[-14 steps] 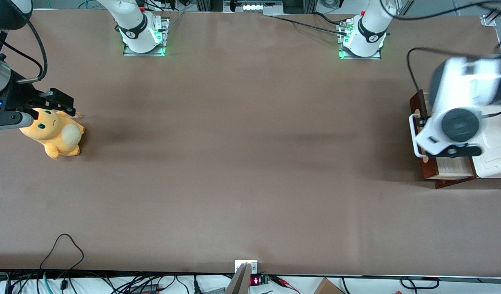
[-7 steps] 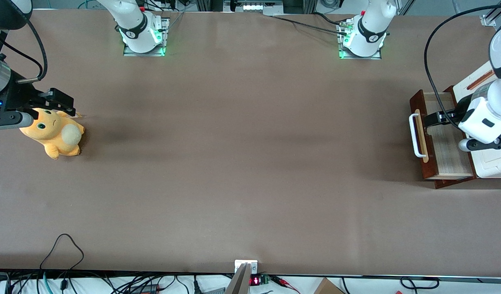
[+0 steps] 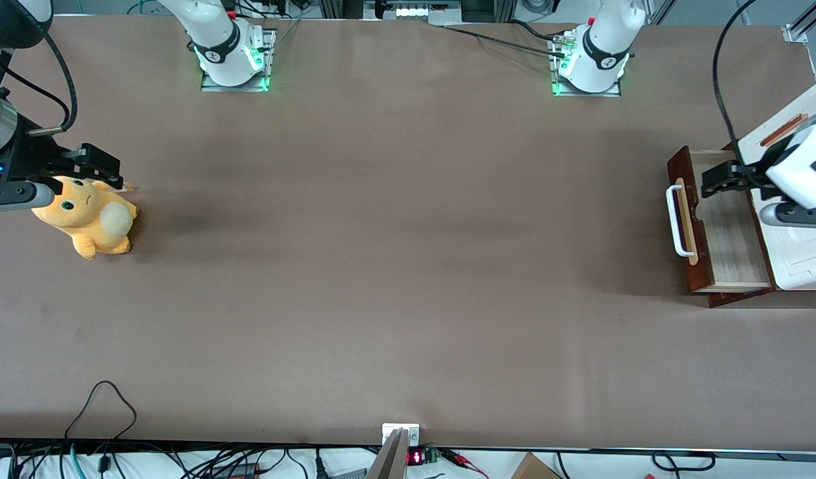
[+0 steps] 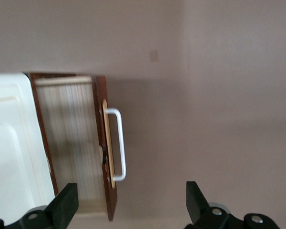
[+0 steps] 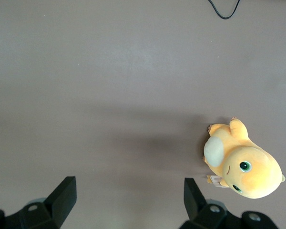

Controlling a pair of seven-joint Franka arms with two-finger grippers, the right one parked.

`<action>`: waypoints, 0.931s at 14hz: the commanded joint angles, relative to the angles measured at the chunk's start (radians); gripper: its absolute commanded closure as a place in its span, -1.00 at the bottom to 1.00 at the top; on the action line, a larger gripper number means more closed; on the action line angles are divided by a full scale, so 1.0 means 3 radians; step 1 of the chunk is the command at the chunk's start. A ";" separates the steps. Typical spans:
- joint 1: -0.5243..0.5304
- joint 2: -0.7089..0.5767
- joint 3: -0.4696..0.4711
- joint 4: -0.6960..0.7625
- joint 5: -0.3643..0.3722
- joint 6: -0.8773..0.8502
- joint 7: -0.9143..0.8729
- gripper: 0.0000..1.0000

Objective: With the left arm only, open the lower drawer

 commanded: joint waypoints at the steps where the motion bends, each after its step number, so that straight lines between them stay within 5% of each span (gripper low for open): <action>1: 0.0050 -0.0036 -0.0043 -0.0045 -0.0278 0.0178 0.0126 -1.00; 5: 0.0056 -0.0164 -0.0115 -0.0157 -0.0346 0.0116 0.0127 -1.00; 8: 0.0061 -0.0526 -0.0135 -0.0744 -0.0346 0.0402 0.0121 -1.00; 13: 0.0050 -0.0527 -0.0258 -0.0654 -0.0325 0.0254 -0.0363 -1.00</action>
